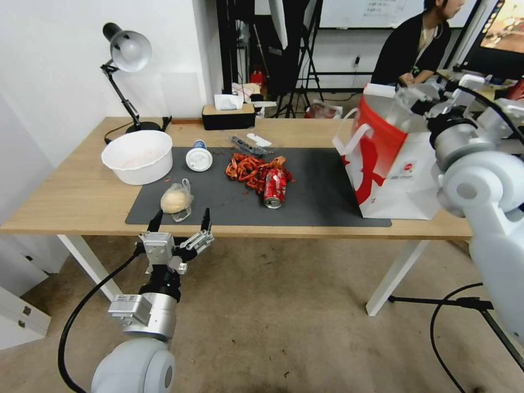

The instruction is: Pick up the trash from the table and place it into the takeout bag.

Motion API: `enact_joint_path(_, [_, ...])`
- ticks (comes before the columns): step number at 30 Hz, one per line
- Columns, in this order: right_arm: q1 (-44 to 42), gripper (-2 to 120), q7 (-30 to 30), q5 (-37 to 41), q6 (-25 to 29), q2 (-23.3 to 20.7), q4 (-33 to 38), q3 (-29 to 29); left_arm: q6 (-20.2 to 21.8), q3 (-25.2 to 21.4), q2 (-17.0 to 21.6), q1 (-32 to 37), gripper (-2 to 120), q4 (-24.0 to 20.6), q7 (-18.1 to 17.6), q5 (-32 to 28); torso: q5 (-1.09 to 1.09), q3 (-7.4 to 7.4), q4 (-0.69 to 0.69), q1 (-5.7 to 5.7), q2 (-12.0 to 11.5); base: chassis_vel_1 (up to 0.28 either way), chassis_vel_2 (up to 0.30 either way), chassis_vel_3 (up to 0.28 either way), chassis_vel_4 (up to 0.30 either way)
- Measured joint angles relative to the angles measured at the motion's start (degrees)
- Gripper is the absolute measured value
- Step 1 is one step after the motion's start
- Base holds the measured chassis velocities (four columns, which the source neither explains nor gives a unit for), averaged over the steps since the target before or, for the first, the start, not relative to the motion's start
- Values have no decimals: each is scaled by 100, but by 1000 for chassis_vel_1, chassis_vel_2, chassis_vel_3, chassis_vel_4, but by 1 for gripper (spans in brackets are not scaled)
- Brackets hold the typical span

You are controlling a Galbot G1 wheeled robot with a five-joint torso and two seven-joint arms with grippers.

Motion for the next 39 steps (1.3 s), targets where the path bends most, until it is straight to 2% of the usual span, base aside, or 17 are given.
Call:
enact_joint_path(1, [0, 100, 0, 0, 0, 0, 0, 0, 0, 0, 0, 0, 100, 0, 0, 0, 0, 0, 0, 0, 0, 0, 0, 0, 0])
enact_joint_path(4, [-952, 100, -680, -677, 505, 50, 601, 85, -51, -23, 1, 12, 100, 38, -6, -27, 1, -1, -1, 0, 0, 0, 0, 0, 0])
enact_joint_path(6, [-1072, 100, -716, -803, 539, 73, 683, 95, -55, -26, 0, 11, 100, 43, -8, -31, 1, 0, 0, 0, 0, 0, 0, 0, 0])
enact_joint_path(7, [-1535, 100, -802, -1239, 669, 180, 983, 113, -76, -34, 8, 4, 100, 60, -12, -55, -1, -1, 1, 0, 0, 0, 0, 0, 0])
enact_joint_path(9, [-1738, 100, -838, -1434, 745, 233, 1082, 115, -81, -38, 20, 1, 100, 66, -14, -69, 0, 0, 1, 0, 0, 0, 0, 0, 0])
enact_joint_path(11, [-2642, 100, -991, -2284, 1180, 486, 1340, 90, -98, -64, 72, -7, 100, 89, -22, -123, 1, -1, 1, 0, 0, 0, 0, 0, 0])
enact_joint_path(13, [-2938, 100, -1021, -2520, 1317, 574, 1392, 64, -103, -76, 89, -10, 100, 95, -29, -142, 0, -1, -1, 0, 0, 0, 0, 0, 0])
enact_joint_path(17, [-4108, 100, -1011, -3488, 1967, 994, 1448, -95, -151, -102, 185, -24, 100, 153, -45, -238, 0, -1, -1, -1, 1, 0, 0, 0, 0])
enact_joint_path(25, [-4694, 100, -717, -3985, 2387, 1258, 1013, -286, -243, -72, 211, -37, 100, 261, -39, -243, -1, 0, 1, -1, 0, 0, 0, 0, 0])
enact_joint_path(27, [-4857, 100, -650, -4092, 2546, 1355, 721, -393, -253, -64, 212, -39, 100, 276, -31, -239, 1, 0, 1, 0, 1, 0, 0, 0, 0])
enact_joint_path(33, [-4959, 100, -625, -4122, 2720, 1486, 375, -492, -256, -61, 224, -52, 100, 292, -23, -235, 1, 0, 0, -1, 0, 0, 0, 0, 0])
enact_joint_path(39, [-4909, 100, -622, -4095, 2723, 1486, 332, -492, -256, -58, 224, -73, 100, 319, -17, -232, 0, 0, 0, -1, 0, 0, 0, 0, 0])
